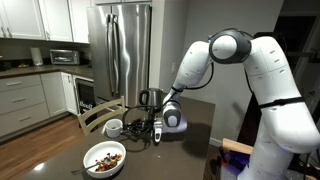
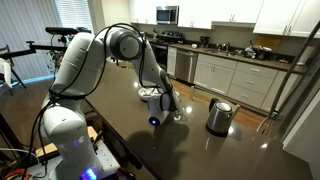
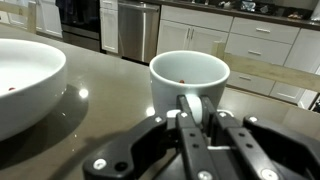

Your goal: Pour the contents of the mug into the bowl

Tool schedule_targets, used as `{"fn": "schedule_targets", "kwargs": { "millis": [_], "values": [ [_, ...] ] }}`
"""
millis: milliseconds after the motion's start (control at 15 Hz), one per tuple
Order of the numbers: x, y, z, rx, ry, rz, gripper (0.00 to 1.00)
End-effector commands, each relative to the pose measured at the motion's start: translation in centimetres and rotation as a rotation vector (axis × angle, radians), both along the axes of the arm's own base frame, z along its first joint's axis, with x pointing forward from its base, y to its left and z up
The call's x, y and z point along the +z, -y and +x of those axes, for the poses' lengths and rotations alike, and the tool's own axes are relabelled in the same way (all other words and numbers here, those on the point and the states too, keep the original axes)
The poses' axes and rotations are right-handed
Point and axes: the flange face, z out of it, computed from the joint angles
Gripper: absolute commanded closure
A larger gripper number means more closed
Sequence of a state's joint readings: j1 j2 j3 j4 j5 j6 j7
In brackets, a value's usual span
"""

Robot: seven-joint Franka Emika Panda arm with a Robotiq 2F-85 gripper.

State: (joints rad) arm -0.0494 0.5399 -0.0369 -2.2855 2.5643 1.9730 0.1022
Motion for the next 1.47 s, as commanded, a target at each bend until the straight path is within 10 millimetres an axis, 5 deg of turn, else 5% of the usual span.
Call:
{"fn": "schedule_targets", "kwargs": {
  "millis": [0,1400],
  "values": [
    [-0.2,0.5,-1.1,0.02,-0.029,0.005,0.92],
    [1.6,0.8,-2.9,0.118,-0.074,-0.027,0.92]
  ]
}}
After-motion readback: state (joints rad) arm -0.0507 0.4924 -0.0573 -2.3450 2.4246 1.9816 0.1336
